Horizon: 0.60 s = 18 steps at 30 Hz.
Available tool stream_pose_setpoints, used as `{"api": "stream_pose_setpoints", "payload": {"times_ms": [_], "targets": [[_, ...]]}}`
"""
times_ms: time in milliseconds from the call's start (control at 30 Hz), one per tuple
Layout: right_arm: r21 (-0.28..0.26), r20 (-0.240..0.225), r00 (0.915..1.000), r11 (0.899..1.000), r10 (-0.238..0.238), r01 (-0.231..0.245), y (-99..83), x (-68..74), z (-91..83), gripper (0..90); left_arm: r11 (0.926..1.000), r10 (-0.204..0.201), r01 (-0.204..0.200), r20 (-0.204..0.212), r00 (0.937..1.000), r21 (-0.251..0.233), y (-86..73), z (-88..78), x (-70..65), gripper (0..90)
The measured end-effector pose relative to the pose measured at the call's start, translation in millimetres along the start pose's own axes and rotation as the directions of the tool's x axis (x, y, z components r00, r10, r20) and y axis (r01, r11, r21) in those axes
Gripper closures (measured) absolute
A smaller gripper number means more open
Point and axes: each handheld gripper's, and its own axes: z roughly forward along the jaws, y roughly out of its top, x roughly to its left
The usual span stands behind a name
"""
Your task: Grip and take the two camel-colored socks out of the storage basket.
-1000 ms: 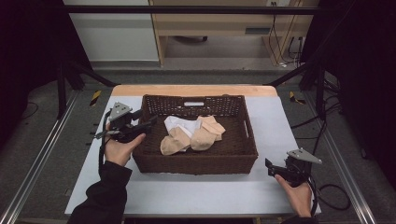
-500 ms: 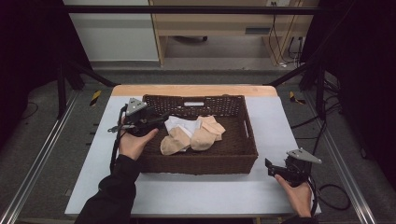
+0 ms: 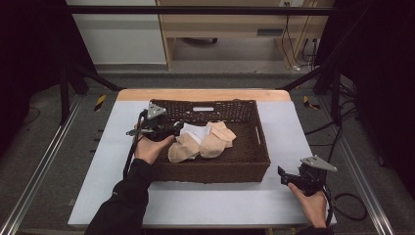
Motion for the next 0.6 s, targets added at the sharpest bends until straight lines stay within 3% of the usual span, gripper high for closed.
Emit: {"api": "stream_pose_setpoints", "payload": {"times_ms": [133, 233, 333, 600], "targets": [[0.005, -0.001, 1.0000, 1.000, -0.001, 0.001, -0.1, 0.4, 0.2, 5.6, 0.9998, -0.009, 0.009, -0.003, 1.0000, 0.020, -5.0, 8.6, 1.0, 32.7], [0.005, -0.001, 1.0000, 1.000, -0.001, 0.001, -0.1, 0.4, 0.3, 5.7, 0.9986, 0.010, -0.009, -0.015, 0.9998, 0.052, -8.5, 14.9, 1.4, 32.2], [0.005, -0.001, 1.0000, 1.000, -0.001, 0.001, 0.0, 0.4, 0.4, 5.9, 0.9983, -0.001, 0.001, 0.009, 1.0000, 0.058, -12.2, 20.3, -0.2, 32.4], [0.006, -0.001, 1.0000, 1.000, -0.005, 0.005, -0.1, 0.4, 0.8, 6.1, 0.9933, 0.031, -0.031, 0.006, 0.9995, 0.111, -18.9, 31.0, -4.9, 36.6]]}}
